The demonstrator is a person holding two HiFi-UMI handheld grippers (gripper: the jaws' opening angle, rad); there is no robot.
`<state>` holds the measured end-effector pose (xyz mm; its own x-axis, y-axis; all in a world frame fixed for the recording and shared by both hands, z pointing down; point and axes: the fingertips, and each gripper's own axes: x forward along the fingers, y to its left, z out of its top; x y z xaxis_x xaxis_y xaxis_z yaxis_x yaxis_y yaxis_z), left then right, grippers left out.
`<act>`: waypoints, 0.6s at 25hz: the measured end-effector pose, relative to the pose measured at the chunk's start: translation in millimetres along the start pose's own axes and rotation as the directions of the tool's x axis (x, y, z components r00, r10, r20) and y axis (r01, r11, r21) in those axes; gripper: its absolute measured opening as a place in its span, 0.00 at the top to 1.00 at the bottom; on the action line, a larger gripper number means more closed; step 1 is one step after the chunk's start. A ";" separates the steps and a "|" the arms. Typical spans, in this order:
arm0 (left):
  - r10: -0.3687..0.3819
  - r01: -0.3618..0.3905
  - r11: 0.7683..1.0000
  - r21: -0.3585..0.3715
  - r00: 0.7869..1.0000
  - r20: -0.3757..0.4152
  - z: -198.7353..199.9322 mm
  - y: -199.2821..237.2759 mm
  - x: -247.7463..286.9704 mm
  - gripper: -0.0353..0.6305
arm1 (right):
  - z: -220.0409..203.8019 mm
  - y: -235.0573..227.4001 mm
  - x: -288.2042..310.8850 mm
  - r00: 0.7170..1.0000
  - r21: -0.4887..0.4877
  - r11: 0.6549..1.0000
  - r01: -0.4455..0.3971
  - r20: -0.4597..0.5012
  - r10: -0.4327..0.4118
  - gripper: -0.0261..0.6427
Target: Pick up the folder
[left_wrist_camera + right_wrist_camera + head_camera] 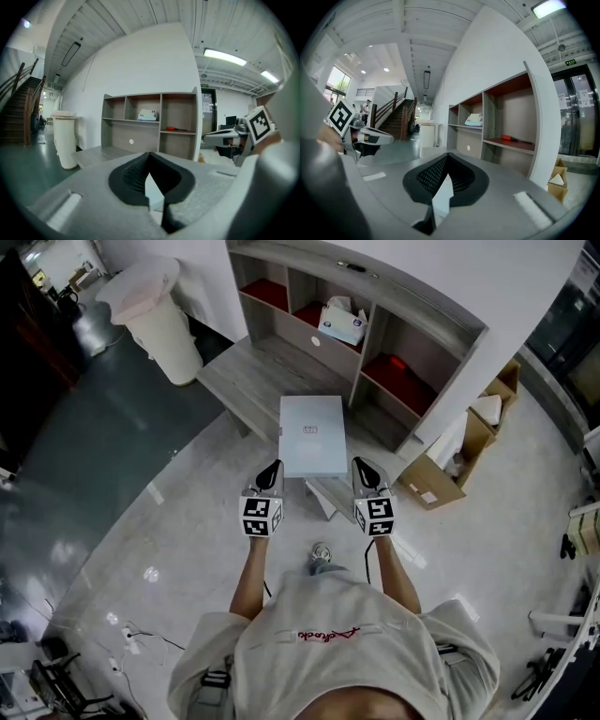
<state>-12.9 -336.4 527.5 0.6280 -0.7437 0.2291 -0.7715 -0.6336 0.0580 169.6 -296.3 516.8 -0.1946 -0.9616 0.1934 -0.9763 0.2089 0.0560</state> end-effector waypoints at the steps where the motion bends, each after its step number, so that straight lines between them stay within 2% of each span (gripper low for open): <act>1: 0.001 -0.001 1.000 0.000 1.000 0.001 2.4 2.4 7.5 0.95 | 0.8 -4.2 6.7 1.000 -0.001 1.000 -0.001 -0.001 0.001 0.95; 15: 0.031 -0.031 0.999 0.011 0.999 0.027 35.5 36.1 102.3 0.95 | 18.6 -60.5 91.8 0.999 -0.006 1.000 -0.025 0.023 0.025 0.95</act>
<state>27.1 -443.0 518.5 0.6065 -0.7685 0.2040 -0.7895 -0.6125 0.0401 209.0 -400.5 512.9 -0.2214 -0.9598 0.1725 -0.9705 0.2342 0.0575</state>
